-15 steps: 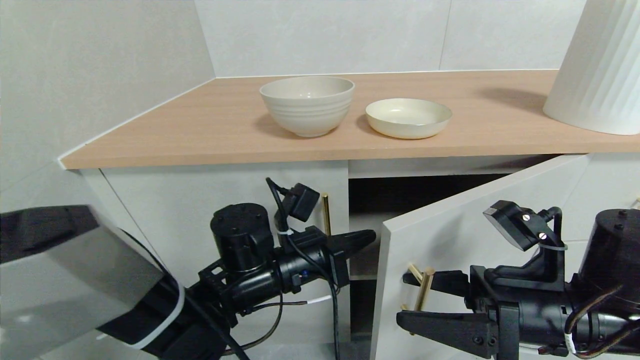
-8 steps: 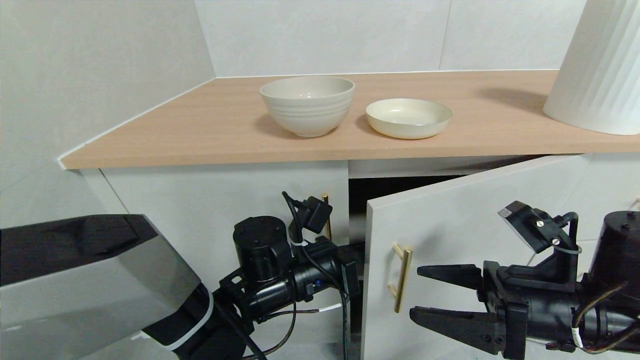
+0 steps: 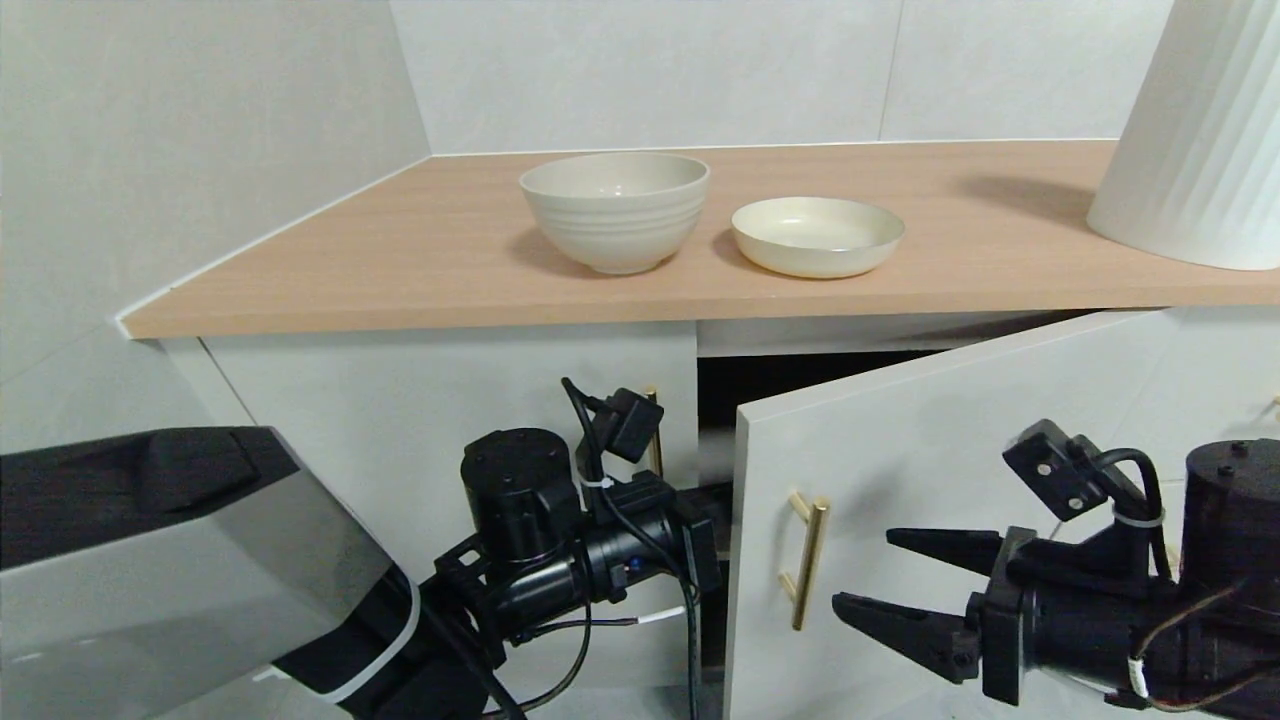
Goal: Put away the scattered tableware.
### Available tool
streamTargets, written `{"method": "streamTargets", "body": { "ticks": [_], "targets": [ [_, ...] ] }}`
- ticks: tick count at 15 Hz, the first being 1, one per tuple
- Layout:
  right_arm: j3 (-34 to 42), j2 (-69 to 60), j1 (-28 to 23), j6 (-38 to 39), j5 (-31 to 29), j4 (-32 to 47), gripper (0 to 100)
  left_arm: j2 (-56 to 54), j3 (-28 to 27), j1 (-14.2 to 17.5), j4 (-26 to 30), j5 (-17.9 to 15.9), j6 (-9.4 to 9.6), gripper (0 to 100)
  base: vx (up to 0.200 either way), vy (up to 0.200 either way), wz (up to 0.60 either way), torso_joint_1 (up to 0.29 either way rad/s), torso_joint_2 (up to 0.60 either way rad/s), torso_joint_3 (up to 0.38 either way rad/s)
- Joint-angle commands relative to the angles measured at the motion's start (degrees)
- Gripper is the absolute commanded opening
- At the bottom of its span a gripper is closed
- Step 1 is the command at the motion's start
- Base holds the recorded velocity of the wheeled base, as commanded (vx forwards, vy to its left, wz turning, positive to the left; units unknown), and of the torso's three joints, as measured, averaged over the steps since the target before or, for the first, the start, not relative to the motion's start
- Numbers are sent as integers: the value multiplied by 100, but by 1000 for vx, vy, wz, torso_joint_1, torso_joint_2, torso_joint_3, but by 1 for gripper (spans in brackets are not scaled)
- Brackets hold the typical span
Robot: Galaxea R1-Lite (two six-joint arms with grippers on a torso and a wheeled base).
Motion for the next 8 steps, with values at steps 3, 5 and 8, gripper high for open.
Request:
{"method": "streamTargets", "body": {
  "ticks": [3, 5, 8],
  "targets": [
    [-317, -1355, 295, -71, -616, 1979, 100, -124, -5, -5, -13, 4, 1, 0, 0, 0, 0, 0, 0, 0],
    [-369, -1672, 295, -71, -748, 2375, 100, -185, -181, -5, 75, -14, 1, 0, 0, 0, 0, 0, 0, 0],
    [-308, -1821, 365, -71, -739, 2603, 100, -695, -664, -58, 1147, -5, 36, 0, 0, 0, 0, 0, 0, 0]
  ]
}}
